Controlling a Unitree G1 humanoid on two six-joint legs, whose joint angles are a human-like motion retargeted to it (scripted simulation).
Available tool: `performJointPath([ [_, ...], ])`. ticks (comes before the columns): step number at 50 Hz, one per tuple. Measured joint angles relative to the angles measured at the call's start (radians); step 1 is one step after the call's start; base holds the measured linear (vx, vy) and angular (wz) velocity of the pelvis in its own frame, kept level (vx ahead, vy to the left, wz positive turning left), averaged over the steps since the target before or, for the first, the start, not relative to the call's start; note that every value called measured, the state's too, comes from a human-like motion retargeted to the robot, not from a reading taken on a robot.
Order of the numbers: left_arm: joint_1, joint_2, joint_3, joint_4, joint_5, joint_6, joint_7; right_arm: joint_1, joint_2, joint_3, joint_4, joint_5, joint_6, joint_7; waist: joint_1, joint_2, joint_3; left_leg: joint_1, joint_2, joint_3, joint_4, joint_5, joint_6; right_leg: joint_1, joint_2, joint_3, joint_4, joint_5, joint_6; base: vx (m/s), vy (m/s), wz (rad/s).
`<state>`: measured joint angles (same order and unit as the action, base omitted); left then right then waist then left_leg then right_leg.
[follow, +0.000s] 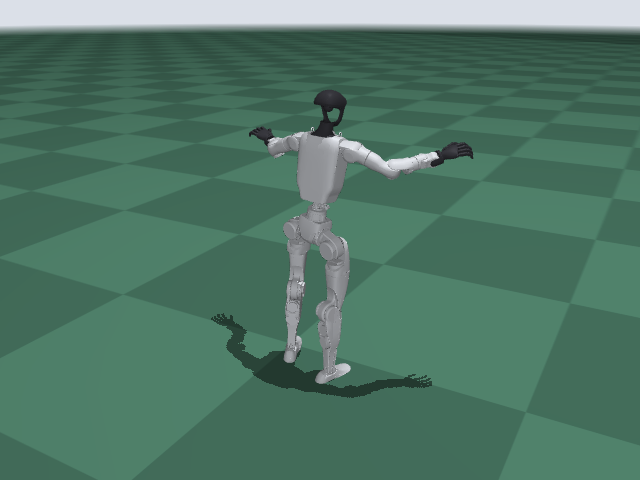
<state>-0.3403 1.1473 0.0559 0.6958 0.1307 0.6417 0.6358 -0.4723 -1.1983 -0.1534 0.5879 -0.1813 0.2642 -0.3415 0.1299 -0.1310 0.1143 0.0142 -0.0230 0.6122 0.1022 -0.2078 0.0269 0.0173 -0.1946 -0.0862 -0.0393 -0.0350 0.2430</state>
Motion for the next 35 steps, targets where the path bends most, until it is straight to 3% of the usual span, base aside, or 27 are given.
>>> performJointPath([
  [5,-0.007,0.012,-0.017,0.018,0.081,0.11,-0.114,0.054,0.007,-0.007,0.003,-0.004,0.045,0.079,-0.072,-0.022,-0.016,0.065,-0.015,-0.111,0.29,-0.136,0.019,-0.041,-0.029,-0.025,0.006,0.043,-0.014,-0.39,-0.03,0.42],
  [9,-0.022,0.024,-0.02,0.016,0.095,0.119,-0.134,0.079,0.026,-0.01,0.024,-0.004,0.043,0.097,-0.146,-0.007,-0.022,0.161,-0.015,-0.224,0.297,-0.099,-0.004,-0.071,-0.004,-0.067,0.0,0.09,-0.033,-0.43,0.03,0.53],
  [11,-0.041,0.026,-0.011,0.005,0.03,0.063,-0.057,0.079,0.037,-0.011,0.038,-0.002,0.015,0.063,-0.18,0.002,-0.016,0.216,-0.02,-0.273,0.192,-0.08,-0.024,-0.098,0.014,-0.084,-0.003,0.123,-0.037,-0.52,0.08,0.46],
  [15,-0.08,0.028,-0.014,-0.002,-0.159,-0.14,0.151,0.062,0.049,0.004,0.07,0.0,-0.07,-0.037,-0.235,0.013,-0.008,0.254,-0.018,-0.304,-0.04,-0.092,-0.079,-0.192,0.05,-0.098,-0.008,0.208,-0.033,-0.6,0.08,0.26],
  [18,-0.093,0.04,-0.027,0.01,-0.192,-0.219,0.183,0.05,0.056,0.027,0.087,-0.015,-0.102,-0.065,-0.249,0.004,-0.002,0.245,-0.017,-0.261,-0.148,-0.074,-0.114,-0.244,0.079,-0.066,-0.032,0.243,-0.022,-0.59,0.01,-0.16],
  [22,-0.078,0.056,-0.026,0.027,-0.168,-0.241,0.156,0.041,0.066,0.054,0.093,-0.015,-0.131,-0.075,-0.229,-0.002,0.01,0.211,0.006,-0.196,-0.19,-0.038,-0.133,-0.244,0.113,-0.07,-0.028,0.184,-0.046,-0.53,-0.05,-0.57],
  [25,-0.04,0.064,-0.016,0.039,-0.124,-0.181,0.088,0.044,0.064,0.063,0.084,0.018,-0.135,-0.049,-0.21,0.019,-0.001,0.161,0.044,-0.162,-0.19,-0.007,-0.131,-0.226,0.123,-0.119,0.052,0.13,-0.109,-0.48,-0.07,-0.54],
  [29,0.017,0.062,0.014,0.04,-0.046,-0.092,0.006,0.053,0.048,0.059,0.064,0.05,-0.133,-0.01,-0.183,0.073,-0.04,0.084,0.108,-0.137,-0.19,0.03,-0.119,-0.258,0.119,-0.101,0.329,-0.026,-0.174,-0.41,-0.1,-0.4],
  [35,0.071,0.045,0.059,0.034,0.006,-0.026,-0.04,0.051,0.039,0.038,0.043,0.032,-0.097,0.025,-0.114,0.085,-0.054,0.048,0.129,-0.093,-0.188,0.06,-0.113,-0.191,0.028,-0.022,0.619,-0.164,-0.172,-0.31,-0.17,-0.44],
])
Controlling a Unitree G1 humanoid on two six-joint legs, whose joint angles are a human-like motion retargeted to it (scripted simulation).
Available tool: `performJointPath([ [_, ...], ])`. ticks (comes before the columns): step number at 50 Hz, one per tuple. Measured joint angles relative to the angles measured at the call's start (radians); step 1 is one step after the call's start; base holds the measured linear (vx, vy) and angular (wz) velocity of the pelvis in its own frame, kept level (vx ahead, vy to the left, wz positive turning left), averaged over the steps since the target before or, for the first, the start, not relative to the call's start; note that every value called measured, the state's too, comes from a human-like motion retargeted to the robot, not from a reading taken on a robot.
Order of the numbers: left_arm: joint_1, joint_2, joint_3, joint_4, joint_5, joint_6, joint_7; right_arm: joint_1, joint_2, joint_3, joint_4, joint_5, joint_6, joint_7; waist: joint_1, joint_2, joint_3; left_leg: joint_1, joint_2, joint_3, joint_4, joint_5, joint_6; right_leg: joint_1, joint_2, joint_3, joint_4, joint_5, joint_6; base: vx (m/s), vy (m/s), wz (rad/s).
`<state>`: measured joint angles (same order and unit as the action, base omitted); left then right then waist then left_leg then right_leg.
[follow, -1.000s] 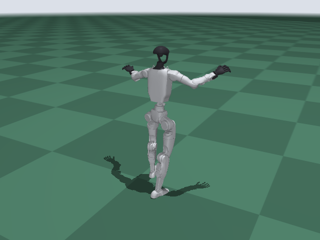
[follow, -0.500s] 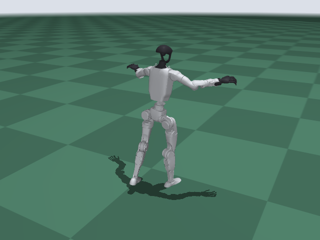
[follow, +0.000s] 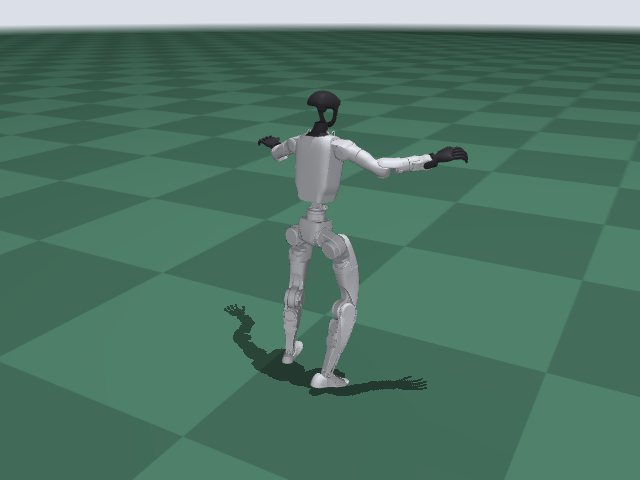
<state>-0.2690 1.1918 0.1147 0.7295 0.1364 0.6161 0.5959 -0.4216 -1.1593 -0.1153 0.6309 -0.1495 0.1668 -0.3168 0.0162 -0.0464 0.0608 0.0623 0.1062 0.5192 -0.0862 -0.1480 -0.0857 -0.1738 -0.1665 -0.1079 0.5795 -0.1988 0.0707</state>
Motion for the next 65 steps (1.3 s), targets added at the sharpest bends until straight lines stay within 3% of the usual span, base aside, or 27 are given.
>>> performJointPath([
  [4,0.034,-0.017,0.029,-0.01,-0.027,-0.045,0.049,-0.01,0.001,-0.001,-0.017,-0.013,-0.004,-0.026,0.052,-0.006,0.014,-0.004,0.005,0.037,0.001,0.03,-0.002,0.135,-0.016,0.1,-0.104,0.011,0.04,-0.31,-0.27,-0.47],
  [8,0.05,-0.046,0.064,-0.024,-0.098,-0.185,0.196,-0.032,-0.008,0.01,-0.035,-0.039,-0.044,-0.108,0.099,-0.011,0.059,-0.016,0.013,0.072,0.001,0.074,-0.009,0.254,-0.021,0.134,-0.349,-0.001,0.115,-0.38,-0.35,-0.44],
  [11,0.052,-0.068,0.076,-0.032,-0.117,-0.268,0.274,-0.046,-0.023,0.023,-0.038,-0.059,-0.074,-0.15,0.123,-0.005,0.085,-0.05,0.028,0.082,0.0,0.113,-0.005,0.267,-0.009,0.121,-0.454,0.016,0.163,-0.43,-0.36,-0.3],
  [15,0.039,-0.091,0.07,-0.042,-0.112,-0.316,0.307,-0.053,-0.038,0.034,-0.025,-0.077,-0.094,-0.162,0.12,0.007,0.11,-0.097,0.037,0.077,-0.001,0.125,0.006,0.257,0.012,0.098,-0.542,0.068,0.183,-0.44,-0.32,0.15],
  [18,0.02,-0.098,0.054,-0.039,-0.102,-0.275,0.278,-0.05,-0.04,0.032,-0.007,-0.091,-0.068,-0.131,0.096,0.005,0.118,-0.094,0.006,0.101,0.0,0.106,0.02,0.239,0.012,0.07,-0.58,0.114,0.191,-0.41,-0.25,0.45],
  [25,-0.014,-0.083,0.016,-0.019,-0.041,0.037,0.071,-0.03,-0.041,0.007,-0.003,-0.123,0.106,0.037,0.045,-0.042,0.104,-0.007,-0.12,0.148,0.172,-0.01,0.082,0.171,-0.043,0.032,-0.609,0.182,0.184,-0.36,-0.17,0.39],
  [29,-0.022,-0.075,0.003,-0.016,0.025,0.128,-0.022,-0.013,-0.038,-0.012,-0.015,-0.122,0.148,0.085,0.013,-0.056,0.08,0.031,-0.162,0.05,0.362,-0.113,0.101,0.139,-0.056,0.02,-0.621,0.213,0.182,-0.33,-0.1,0.27],
  [32,-0.031,-0.07,-0.013,-0.014,0.087,0.167,-0.094,0.0,-0.033,-0.023,-0.021,-0.112,0.157,0.113,-0.02,-0.042,0.064,0.064,-0.18,-0.063,0.45,-0.135,0.093,0.123,-0.034,-0.003,-0.632,0.242,0.176,-0.35,-0.07,0.37],
  [37,-0.064,-0.061,-0.031,-0.04,0.095,0.142,-0.092,0.014,-0.022,-0.041,-0.022,-0.089,0.131,0.1,-0.08,-0.003,0.06,0.166,-0.193,-0.22,0.323,-0.108,0.061,0.079,0.026,-0.057,-0.643,0.303,0.17,-0.42,-0.01,0.5],
  [42,-0.104,-0.055,-0.044,-0.084,-0.062,-0.026,0.095,0.011,-0.013,-0.048,-0.015,-0.078,0.058,0.006,-0.131,0.013,0.082,0.204,-0.174,-0.26,0.114,-0.156,0.033,0.004,0.065,-0.092,-0.648,0.392,0.181,-0.54,0.03,0.43],
  [47,-0.116,-0.018,-0.074,-0.086,-0.091,-0.111,0.149,0.0,0.003,-0.019,-0.015,-0.093,0.028,-0.028,-0.141,-0.009,0.114,0.194,-0.15,-0.215,0.019,-0.134,0.027,-0.042,0.101,-0.001,-0.667,0.461,0.191,-0.55,-0.07,-0.02],
  [50,-0.112,0.001,-0.08,-0.076,-0.073,-0.11,0.148,-0.002,0.005,-0.005,-0.021,-0.081,0.018,-0.035,-0.13,-0.015,0.126,0.168,-0.144,-0.199,-0.001,-0.107,0.036,-0.028,0.085,-0.032,-0.667,0.446,0.173,-0.52,0.01,-0.25],
  [54,-0.085,0.016,-0.077,-0.057,-0.01,0.02,0.036,0.005,-0.002,0.001,-0.031,-0.028,0.043,0.026,-0.105,0.018,0.113,0.107,-0.087,-0.17,0.004,-0.065,0.018,-0.003,0.061,-0.242,-0.526,0.325,0.053,-0.46,-0.04,-0.33],
  [57,-0.059,0.017,-0.064,-0.052,0.063,0.075,-0.04,0.015,-0.009,-0.002,-0.04,-0.007,0.042,0.061,-0.082,0.048,0.081,0.055,-0.038,-0.156,0.014,-0.042,0.013,-0.043,0.054,-0.202,-0.277,0.2,0.004,-0.4,-0.09,-0.28],
  [61,-0.023,0.01,-0.037,-0.041,0.126,0.095,-0.089,0.022,-0.01,-0.011,-0.05,-0.02,0.039,0.079,-0.038,0.048,0.038,0.013,-0.017,-0.13,0.008,-0.02,0.012,-0.079,0.036,-0.075,0.04,0.068,0.007,-0.35,-0.13,-0.36],
  [65,0.013,-0.004,-0.009,-0.028,0.134,0.073,-0.092,0.019,-0.006,-0.011,-0.064,-0.03,0.025,0.07,0.008,0.035,0.012,-0.013,-0.009,-0.099,-0.001,0.003,0.008,-0.008,0.027,0.012,0.133,0.014,0.037,-0.35,-0.19,-0.38],
])
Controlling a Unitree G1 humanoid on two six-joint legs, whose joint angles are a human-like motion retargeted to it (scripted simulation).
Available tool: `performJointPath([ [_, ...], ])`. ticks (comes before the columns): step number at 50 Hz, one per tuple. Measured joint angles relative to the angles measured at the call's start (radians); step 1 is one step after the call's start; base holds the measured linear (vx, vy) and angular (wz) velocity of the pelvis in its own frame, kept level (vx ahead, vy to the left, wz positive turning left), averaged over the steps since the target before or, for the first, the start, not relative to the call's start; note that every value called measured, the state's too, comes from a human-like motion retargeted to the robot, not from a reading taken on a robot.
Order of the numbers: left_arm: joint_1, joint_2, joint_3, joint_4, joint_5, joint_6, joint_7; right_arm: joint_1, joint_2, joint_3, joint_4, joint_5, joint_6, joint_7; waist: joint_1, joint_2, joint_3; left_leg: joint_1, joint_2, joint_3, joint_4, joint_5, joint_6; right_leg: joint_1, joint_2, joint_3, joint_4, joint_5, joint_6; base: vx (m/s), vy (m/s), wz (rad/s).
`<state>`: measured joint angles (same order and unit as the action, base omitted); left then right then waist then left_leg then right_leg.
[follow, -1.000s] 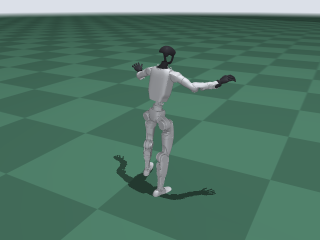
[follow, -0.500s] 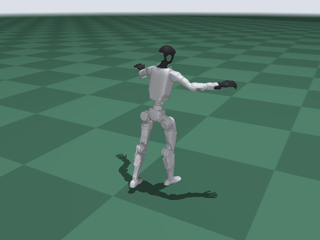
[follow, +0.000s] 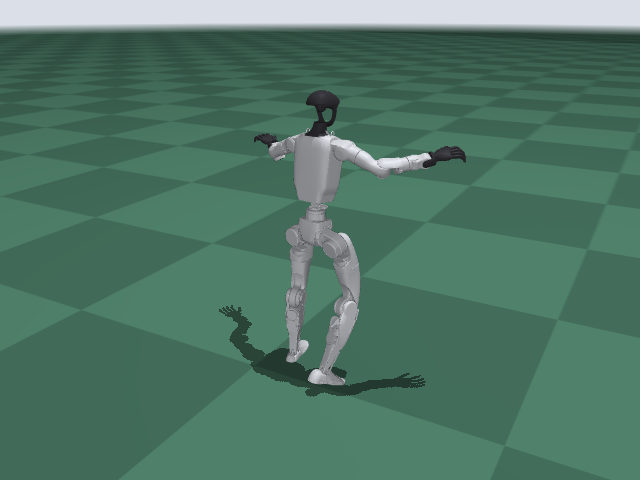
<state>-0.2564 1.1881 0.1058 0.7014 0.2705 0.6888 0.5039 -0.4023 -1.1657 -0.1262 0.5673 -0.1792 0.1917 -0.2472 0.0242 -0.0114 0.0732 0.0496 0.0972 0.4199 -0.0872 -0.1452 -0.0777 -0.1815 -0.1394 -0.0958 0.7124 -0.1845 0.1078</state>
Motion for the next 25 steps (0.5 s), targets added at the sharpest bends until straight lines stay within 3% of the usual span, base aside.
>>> performJointPath([
  [4,0.034,-0.017,0.029,0.008,-0.033,-0.07,0.046,-0.015,-0.002,0.011,-0.014,-0.009,-0.025,-0.032,0.045,-0.012,-0.001,-0.032,0.006,0.034,0.0,0.037,-0.009,0.134,0.019,0.082,-0.141,0.033,0.053,-0.4,-0.25,-0.37],
  [8,0.044,-0.037,0.054,0.01,-0.117,-0.187,0.167,-0.041,-0.014,0.022,-0.023,-0.017,-0.063,-0.109,0.083,-0.022,0.029,-0.069,0.007,0.064,0.0,0.084,-0.028,0.262,0.016,0.09,-0.431,-0.023,0.093,-0.47,-0.29,-0.3],
  [15,0.029,-0.066,0.053,0.011,-0.211,-0.325,0.289,-0.076,-0.043,0.037,-0.018,-0.03,-0.103,-0.187,0.101,-0.031,0.076,-0.135,-0.013,0.143,0.0,0.052,-0.004,0.293,0.0,0.053,-0.686,0.037,0.131,-0.5,-0.24,-0.03],
  [19,0.004,-0.068,0.032,0.022,-0.206,-0.284,0.267,-0.095,-0.052,0.049,-0.008,-0.049,-0.074,-0.163,0.075,-0.034,0.087,-0.112,-0.048,0.193,0.0,0.042,0.013,0.269,-0.008,0.032,-0.742,0.087,0.139,-0.46,-0.16,0.25],
  [25,-0.023,-0.056,0.002,0.027,-0.14,-0.066,0.142,-0.099,-0.056,0.047,-0.002,-0.071,0.05,-0.058,0.036,-0.069,0.07,-0.025,-0.134,0.198,0.129,-0.038,0.077,0.189,-0.055,0.024,-0.765,0.16,0.141,-0.41,-0.1,0.18],
])
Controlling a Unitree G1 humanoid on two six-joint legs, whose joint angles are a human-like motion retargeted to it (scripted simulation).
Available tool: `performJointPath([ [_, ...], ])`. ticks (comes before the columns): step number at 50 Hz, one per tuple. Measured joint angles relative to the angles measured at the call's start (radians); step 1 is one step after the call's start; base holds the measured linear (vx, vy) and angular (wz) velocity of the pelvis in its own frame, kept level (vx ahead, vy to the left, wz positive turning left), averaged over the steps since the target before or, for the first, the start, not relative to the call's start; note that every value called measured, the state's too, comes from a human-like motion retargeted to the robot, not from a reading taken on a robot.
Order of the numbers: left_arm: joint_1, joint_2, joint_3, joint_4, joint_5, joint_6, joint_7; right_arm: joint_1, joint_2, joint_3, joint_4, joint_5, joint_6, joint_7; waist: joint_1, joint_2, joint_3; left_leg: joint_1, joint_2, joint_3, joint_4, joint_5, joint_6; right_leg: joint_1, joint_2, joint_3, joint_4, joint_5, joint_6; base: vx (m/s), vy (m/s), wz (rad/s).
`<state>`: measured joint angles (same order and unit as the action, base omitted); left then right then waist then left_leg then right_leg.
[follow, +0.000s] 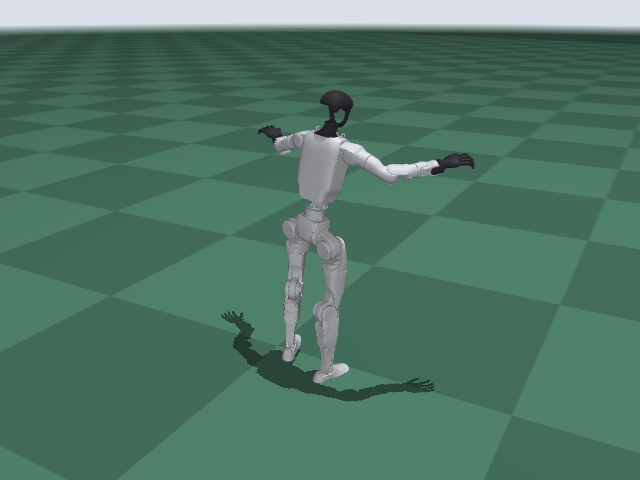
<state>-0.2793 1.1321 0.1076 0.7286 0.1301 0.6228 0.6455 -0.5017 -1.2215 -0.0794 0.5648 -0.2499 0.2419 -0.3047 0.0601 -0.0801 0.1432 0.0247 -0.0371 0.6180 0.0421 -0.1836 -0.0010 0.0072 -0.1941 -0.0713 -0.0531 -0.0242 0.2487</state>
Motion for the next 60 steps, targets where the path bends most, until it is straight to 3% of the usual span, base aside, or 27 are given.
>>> performJointPath([
  [5,-0.021,0.013,-0.03,-0.01,0.098,0.128,-0.133,0.023,0.01,-0.017,-0.004,0.003,0.063,0.079,-0.059,-0.018,-0.015,0.073,-0.04,-0.111,0.221,-0.103,0.021,-0.048,-0.02,-0.011,0.009,0.049,-0.012,-0.37,-0.05,0.27],
  [10,-0.062,0.036,-0.057,-0.034,0.131,0.148,-0.177,0.055,0.021,-0.044,-0.007,0.037,0.062,0.087,-0.143,0.009,-0.014,0.177,-0.04,-0.267,0.229,-0.08,-0.007,-0.091,0.021,-0.056,0.024,0.096,-0.032,-0.42,0.0,0.47],
  [13,-0.107,0.04,-0.067,-0.055,0.032,0.06,-0.07,0.066,0.027,-0.066,-0.006,0.058,0.018,0.021,-0.189,0.028,-0.004,0.219,-0.032,-0.33,0.093,-0.1,-0.035,-0.138,0.051,-0.083,0.022,0.146,-0.031,-0.53,0.06,0.47],
  [15,-0.143,0.032,-0.083,-0.059,-0.099,-0.07,0.076,0.071,0.034,-0.077,-0.001,0.065,-0.031,-0.059,-0.209,0.033,0.004,0.228,-0.027,-0.332,0.0,-0.108,-0.057,-0.173,0.067,-0.09,0.01,0.196,-0.02,-0.58,0.05,0.24],
  [20,-0.186,0.037,-0.138,-0.028,-0.169,-0.217,0.155,0.076,0.065,-0.06,0.004,0.052,-0.083,-0.123,-0.217,0.022,0.032,0.221,-0.007,-0.269,-0.129,-0.066,-0.079,-0.219,0.115,0.048,-0.034,0.27,0.013,-0.58,-0.02,-0.19],
  [23,-0.181,0.037,-0.145,-0.007,-0.165,-0.24,0.151,0.078,0.08,-0.04,0.002,0.073,-0.11,-0.137,-0.198,0.02,0.042,0.183,0.016,-0.235,-0.129,-0.043,-0.075,-0.21,0.12,0.065,-0.019,0.239,-0.016,-0.55,-0.04,-0.56],
  [26,-0.149,0.04,-0.137,0.011,-0.124,-0.15,0.069,0.081,0.083,-0.023,-0.002,0.109,-0.101,-0.088,-0.169,0.041,0.031,0.129,0.059,-0.194,-0.129,-0.009,-0.085,-0.211,0.114,-0.051,0.088,0.17,-0.097,-0.51,-0.06,-0.68],
  [30,-0.088,0.04,-0.092,0.008,-0.028,-0.035,-0.04,0.088,0.075,-0.017,-0.012,0.133,-0.087,-0.02,-0.121,0.075,-0.013,0.051,0.12,-0.142,-0.129,0.032,-0.097,-0.258,0.09,-0.12,0.383,0.003,-0.181,-0.44,-0.11,-0.68],
  [35,-0.017,0.038,-0.028,0.004,0.047,0.002,-0.09,0.096,0.074,-0.029,-0.018,0.114,-0.084,0.009,-0.068,0.07,-0.047,0.006,0.153,-0.1,-0.129,0.06,-0.107,-0.223,0.072,-0.003,0.643,-0.153,-0.156,-0.36,-0.19,-0.44],
  [40,0.031,0.029,0.03,0.003,0.014,-0.074,-0.02,0.087,0.073,-0.036,-0.023,0.099,-0.106,-0.032,-0.024,0.053,-0.033,-0.012,0.164,-0.071,-0.129,0.099,-0.108,-0.027,0.077,0.133,0.534,-0.137,-0.082,-0.38,-0.27,-0.25],
  [44,0.041,0.007,0.065,0.0,-0.095,-0.238,0.145,0.058,0.065,-0.03,-0.029,0.088,-0.153,-0.131,0.015,0.037,0.011,-0.025,0.165,-0.042,-0.129,0.125,-0.118,0.127,0.059,0.171,0.252,-0.176,-0.041,-0.45,-0.32,-0.3],
  [48,0.04,-0.015,0.08,-0.002,-0.146,-0.373,0.249,0.033,0.052,-0.018,-0.035,0.076,-0.198,-0.198,0.048,0.025,0.041,-0.065,0.166,-0.017,-0.129,0.098,-0.104,0.154,0.051,0.152,0.087,-0.149,0.002,-0.51,-0.32,-0.27],
  [51,0.036,-0.027,0.077,-0.005,-0.154,-0.409,0.265,0.024,0.045,-0.008,-0.037,0.07,-0.213,-0.208,0.047,0.02,0.055,-0.095,0.165,0.014,-0.129,0.063,-0.082,0.134,0.053,0.141,0.035,-0.109,0.008,-0.52,-0.28,0.07],
  [55,0.018,-0.03,0.054,0.001,-0.122,-0.334,0.223,0.012,0.041,0.008,-0.032,0.066,-0.185,-0.171,0.018,0.01,0.067,-0.089,0.144,0.076,-0.129,0.072,-0.056,0.091,0.053,0.112,0.011,-0.059,0.004,-0.49,-0.23,0.35],
  [60,-0.009,-0.015,0.014,0.003,-0.079,-0.079,0.091,0.008,0.034,0.011,-0.024,0.046,-0.04,-0.05,-0.023,-0.032,0.064,-0.011,0.075,0.122,-0.032,0.059,0.001,0.03,0.016,0.087,0.005,-0.007,0.004,-0.44,-0.18,0.39],
])
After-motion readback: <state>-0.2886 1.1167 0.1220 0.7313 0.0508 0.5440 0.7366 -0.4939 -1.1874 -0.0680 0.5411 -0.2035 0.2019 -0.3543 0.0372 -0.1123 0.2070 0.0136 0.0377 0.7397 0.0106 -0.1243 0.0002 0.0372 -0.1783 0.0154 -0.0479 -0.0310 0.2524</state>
